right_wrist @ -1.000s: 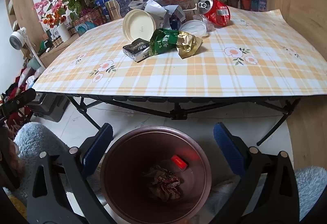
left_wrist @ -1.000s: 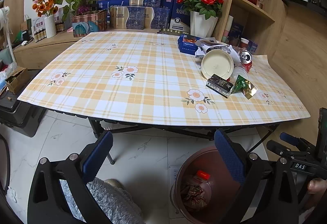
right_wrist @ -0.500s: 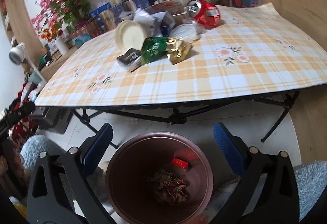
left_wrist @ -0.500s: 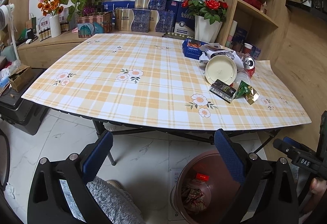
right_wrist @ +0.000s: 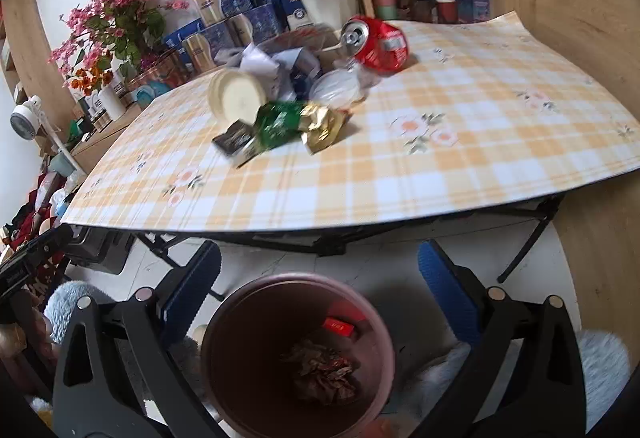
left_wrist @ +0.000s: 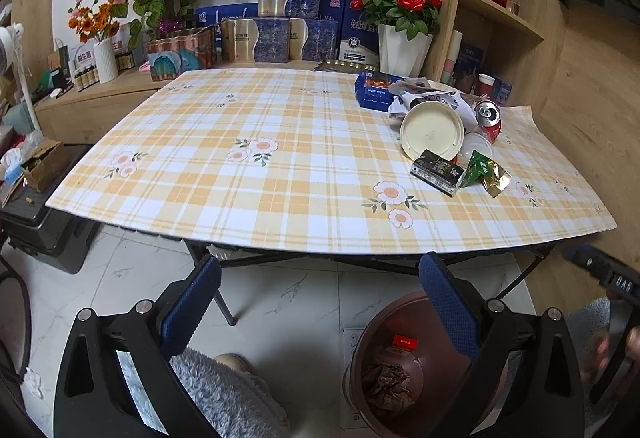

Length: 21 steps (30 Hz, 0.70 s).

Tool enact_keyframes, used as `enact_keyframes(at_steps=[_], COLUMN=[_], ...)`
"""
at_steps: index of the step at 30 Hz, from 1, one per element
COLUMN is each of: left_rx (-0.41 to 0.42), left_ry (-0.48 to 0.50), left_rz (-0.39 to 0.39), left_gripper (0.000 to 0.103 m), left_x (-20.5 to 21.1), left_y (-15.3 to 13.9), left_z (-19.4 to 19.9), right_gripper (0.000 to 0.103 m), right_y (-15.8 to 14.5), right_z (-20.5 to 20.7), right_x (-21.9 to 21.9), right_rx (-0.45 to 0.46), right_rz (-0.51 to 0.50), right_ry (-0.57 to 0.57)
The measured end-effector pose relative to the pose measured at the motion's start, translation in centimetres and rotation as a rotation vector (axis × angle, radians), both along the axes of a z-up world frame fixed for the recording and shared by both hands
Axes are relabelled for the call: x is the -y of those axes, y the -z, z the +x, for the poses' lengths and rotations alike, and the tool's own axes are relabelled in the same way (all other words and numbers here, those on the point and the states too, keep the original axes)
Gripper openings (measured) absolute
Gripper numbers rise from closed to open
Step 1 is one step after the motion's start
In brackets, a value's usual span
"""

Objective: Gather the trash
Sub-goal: 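Move both tools back over the trash on the table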

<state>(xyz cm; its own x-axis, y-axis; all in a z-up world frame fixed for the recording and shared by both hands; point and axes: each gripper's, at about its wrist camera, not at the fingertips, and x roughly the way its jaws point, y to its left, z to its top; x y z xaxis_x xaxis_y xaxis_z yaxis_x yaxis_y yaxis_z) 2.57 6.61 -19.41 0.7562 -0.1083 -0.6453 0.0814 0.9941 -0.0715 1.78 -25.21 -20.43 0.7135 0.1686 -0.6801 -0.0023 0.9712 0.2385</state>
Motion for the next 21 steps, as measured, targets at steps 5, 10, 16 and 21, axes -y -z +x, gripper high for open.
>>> enact_keyframes(at_steps=[5, 10, 16, 21], left_rx=[0.013, 0.014, -0.007, -0.059], left_ry=[0.063, 0.168, 0.357, 0.483], left_rz=[0.056, 0.108, 0.188, 0.273], left_gripper=[0.097, 0.097, 0.097, 0.097], left_x=[1.7, 5.4, 12.6, 18.2], left_y=[-1.3, -3.1, -5.1, -5.4], left_z=[2.0, 5.9, 13.5, 21.1], right_gripper=[0.097, 0.097, 0.097, 0.097], right_y=[-1.3, -2.6, -3.5, -3.3], right_z=[1.9, 4.4, 6.9, 8.5], right_x=[2.7, 5.4, 7.7, 9.1], right_rx=[-0.002, -0.001, 0.027, 0.029], right_rz=[-0.023, -0.024, 0.013, 0.042], right_ry=[0.033, 0.077, 0.102, 0.113])
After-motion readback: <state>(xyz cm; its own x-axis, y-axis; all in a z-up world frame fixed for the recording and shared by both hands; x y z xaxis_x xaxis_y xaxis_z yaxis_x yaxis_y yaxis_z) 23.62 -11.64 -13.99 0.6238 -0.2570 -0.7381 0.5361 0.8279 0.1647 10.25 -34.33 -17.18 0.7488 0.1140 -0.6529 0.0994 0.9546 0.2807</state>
